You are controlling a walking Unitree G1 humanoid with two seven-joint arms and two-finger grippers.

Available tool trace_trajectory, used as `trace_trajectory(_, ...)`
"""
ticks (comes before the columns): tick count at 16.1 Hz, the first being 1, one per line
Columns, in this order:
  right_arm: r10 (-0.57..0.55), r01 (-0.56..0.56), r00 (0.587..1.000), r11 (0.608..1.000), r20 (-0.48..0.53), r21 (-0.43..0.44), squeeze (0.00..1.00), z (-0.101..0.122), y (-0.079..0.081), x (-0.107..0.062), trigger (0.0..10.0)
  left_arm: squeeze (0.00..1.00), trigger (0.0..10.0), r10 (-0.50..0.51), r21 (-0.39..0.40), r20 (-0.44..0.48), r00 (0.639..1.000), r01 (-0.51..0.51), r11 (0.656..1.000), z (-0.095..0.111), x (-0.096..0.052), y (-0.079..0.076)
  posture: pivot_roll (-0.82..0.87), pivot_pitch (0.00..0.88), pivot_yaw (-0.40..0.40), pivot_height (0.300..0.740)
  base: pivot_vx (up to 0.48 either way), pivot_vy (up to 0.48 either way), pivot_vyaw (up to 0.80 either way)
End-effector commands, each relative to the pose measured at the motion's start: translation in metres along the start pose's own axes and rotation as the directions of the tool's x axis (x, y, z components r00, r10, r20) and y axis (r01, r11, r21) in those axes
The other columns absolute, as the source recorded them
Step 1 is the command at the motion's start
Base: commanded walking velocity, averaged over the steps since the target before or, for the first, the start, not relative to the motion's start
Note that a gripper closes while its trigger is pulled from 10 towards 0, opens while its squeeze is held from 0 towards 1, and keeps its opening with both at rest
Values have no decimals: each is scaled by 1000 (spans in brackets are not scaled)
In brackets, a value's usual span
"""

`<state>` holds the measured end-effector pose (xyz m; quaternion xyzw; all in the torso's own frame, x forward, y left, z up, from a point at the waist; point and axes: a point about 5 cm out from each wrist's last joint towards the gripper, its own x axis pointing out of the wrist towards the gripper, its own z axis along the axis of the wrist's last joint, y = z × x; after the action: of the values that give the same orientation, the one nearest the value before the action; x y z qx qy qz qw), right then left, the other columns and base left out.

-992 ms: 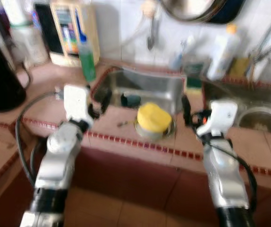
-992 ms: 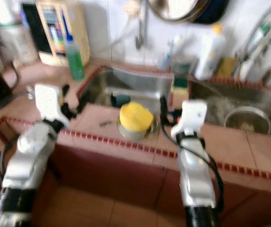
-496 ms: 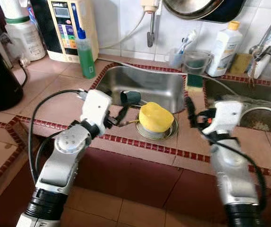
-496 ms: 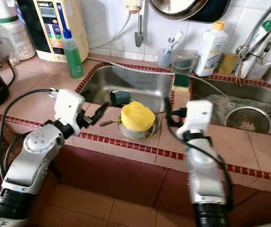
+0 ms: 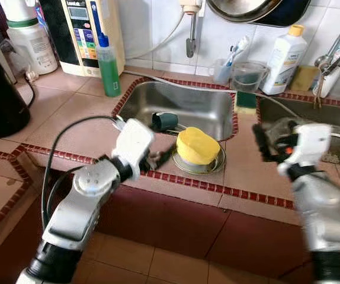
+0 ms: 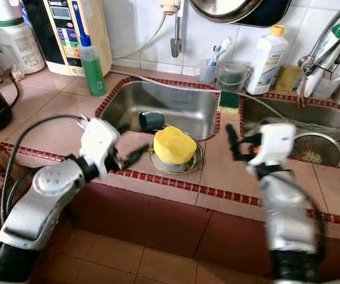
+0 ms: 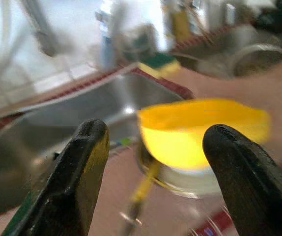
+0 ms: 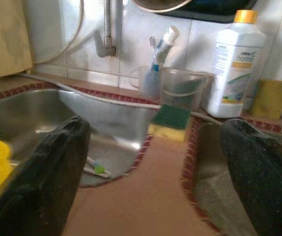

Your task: Kitchen organization

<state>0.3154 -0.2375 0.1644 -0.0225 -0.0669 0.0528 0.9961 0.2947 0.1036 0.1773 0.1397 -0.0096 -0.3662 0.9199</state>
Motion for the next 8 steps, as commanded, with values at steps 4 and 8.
trace_trajectory(4, 143, -142, 989, 990, -33, 21, 0, 11, -7, 21, 10000, 0, 10000, -107, 12, -15, 994, 107, 994, 5, 2, -30, -68, 23, 7, 740, 0, 0, 0)
trace_trajectory(8, 302, -298, 952, 952, -46, 75, 0, 20, 6, 42, 10000, 0, 10000, -117, -16, 11, 993, 117, 993, 15, -1, -38, -48, 43, -20, 740, 0, 0, 0)
